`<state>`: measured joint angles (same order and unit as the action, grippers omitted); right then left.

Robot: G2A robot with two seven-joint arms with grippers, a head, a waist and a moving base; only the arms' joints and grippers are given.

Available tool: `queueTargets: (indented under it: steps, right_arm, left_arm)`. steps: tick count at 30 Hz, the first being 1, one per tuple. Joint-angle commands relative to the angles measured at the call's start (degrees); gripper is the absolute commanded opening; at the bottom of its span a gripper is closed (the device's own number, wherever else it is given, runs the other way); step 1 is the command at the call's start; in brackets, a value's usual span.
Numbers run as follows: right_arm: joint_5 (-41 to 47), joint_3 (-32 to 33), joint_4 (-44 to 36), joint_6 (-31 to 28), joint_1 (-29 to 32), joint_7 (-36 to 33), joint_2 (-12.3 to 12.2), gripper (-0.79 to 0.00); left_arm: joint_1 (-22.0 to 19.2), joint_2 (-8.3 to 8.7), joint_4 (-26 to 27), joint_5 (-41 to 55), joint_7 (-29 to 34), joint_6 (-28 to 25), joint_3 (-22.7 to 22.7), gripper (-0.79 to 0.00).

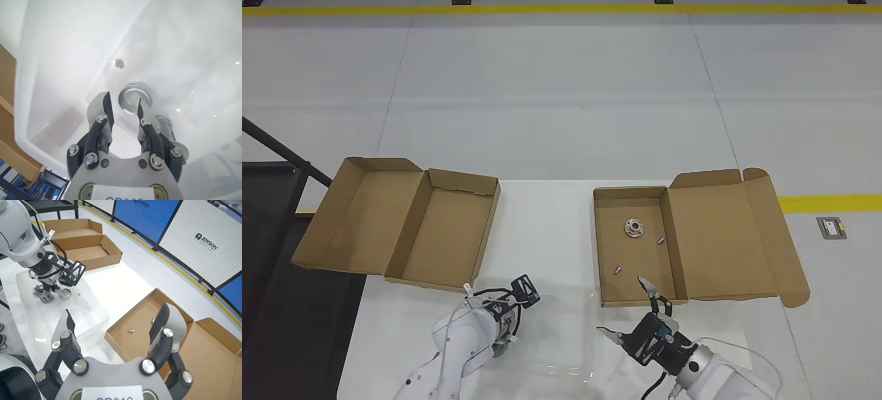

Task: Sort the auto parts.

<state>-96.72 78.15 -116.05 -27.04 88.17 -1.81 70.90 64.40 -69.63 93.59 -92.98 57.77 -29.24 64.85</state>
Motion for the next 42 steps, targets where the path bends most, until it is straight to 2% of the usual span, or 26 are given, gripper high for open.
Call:
queueTargets:
  steps: [1, 12, 18, 25, 27, 29, 30, 34, 37, 42]
  right_arm:
    - [0.0, 0.0, 0.0, 0.0, 0.0, 0.0, 0.0, 0.000]
    - [0.0, 0.0, 0.0, 0.0, 0.0, 0.0, 0.0, 0.000]
    - [0.0, 0.0, 0.0, 0.0, 0.0, 0.0, 0.0, 0.000]
    - [0.0, 0.0, 0.0, 0.0, 0.0, 0.0, 0.0, 0.000]
    - [0.0, 0.0, 0.0, 0.0, 0.0, 0.0, 0.0, 0.000]
    - [0.0, 0.0, 0.0, 0.0, 0.0, 0.0, 0.0, 0.000]
    - [0.0, 0.0, 0.0, 0.0, 0.0, 0.0, 0.0, 0.000]
    - [0.0, 0.0, 0.0, 0.0, 0.0, 0.0, 0.0, 0.000]
    - [0.0, 0.0, 0.0, 0.0, 0.0, 0.0, 0.0, 0.000]
    - [0.0, 0.0, 0.0, 0.0, 0.0, 0.0, 0.0, 0.000]
  left_arm:
    - [-0.2, -0.05, -0.2, 0.3, -0.2, -0.5, -0.4, -0.422]
    - [-0.9, -0.24, -0.5, 1.4, -0.6, -2.5, -1.7, -0.416]
    - [-1.8, -0.40, -1.7, 1.2, -0.3, -1.6, -2.2, -0.431]
    - [-2.7, -0.58, -3.0, 1.4, -0.3, -1.0, -2.6, -0.511]
    - [-3.0, -0.65, -3.3, 1.3, -0.2, -1.0, -2.8, -0.557]
    - [-3.3, -0.71, -3.6, 1.3, -0.1, -0.9, -3.1, -0.686]
    - [-3.4, -0.73, -3.6, 1.2, 0.0, -0.8, -3.1, -0.785]
    - [-3.6, -0.80, -3.5, 1.0, -0.3, -0.5, -3.3, -0.785]
    - [-3.0, -0.66, -1.1, 1.3, -1.5, 0.3, -2.4, -0.785]
    - [1.1, 0.19, 9.2, 2.1, -2.7, -0.2, 1.4, -0.785]
